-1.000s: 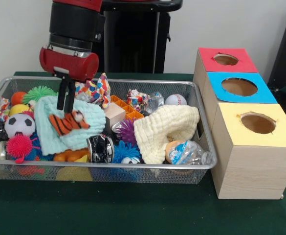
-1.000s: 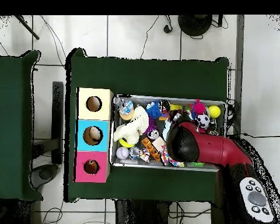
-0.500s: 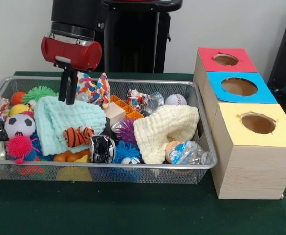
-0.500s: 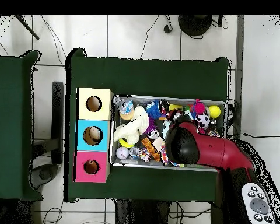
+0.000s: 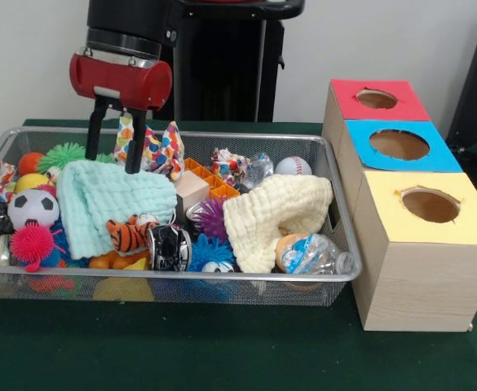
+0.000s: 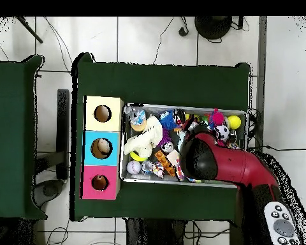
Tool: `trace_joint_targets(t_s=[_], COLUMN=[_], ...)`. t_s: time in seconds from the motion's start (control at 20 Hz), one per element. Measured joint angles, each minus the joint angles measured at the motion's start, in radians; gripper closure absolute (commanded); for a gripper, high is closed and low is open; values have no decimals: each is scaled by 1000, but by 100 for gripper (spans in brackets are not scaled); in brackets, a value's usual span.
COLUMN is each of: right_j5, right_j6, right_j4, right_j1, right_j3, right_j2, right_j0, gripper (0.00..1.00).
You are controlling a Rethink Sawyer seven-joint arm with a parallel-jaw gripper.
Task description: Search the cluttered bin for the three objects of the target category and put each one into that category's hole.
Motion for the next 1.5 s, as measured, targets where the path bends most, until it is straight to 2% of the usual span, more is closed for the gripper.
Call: trace_joint_targets(t_s=[0.55,1.05,1.5], right_j5=[0,-15,-79], right_j6=[0,0,0], right_j4=[-1,-1,-1], right_j1=[20,115,201], right_j3=[0,-6,-7], right_j2=[6,6,-9], right_j0=[-4,15,55], gripper=[0,0,0])
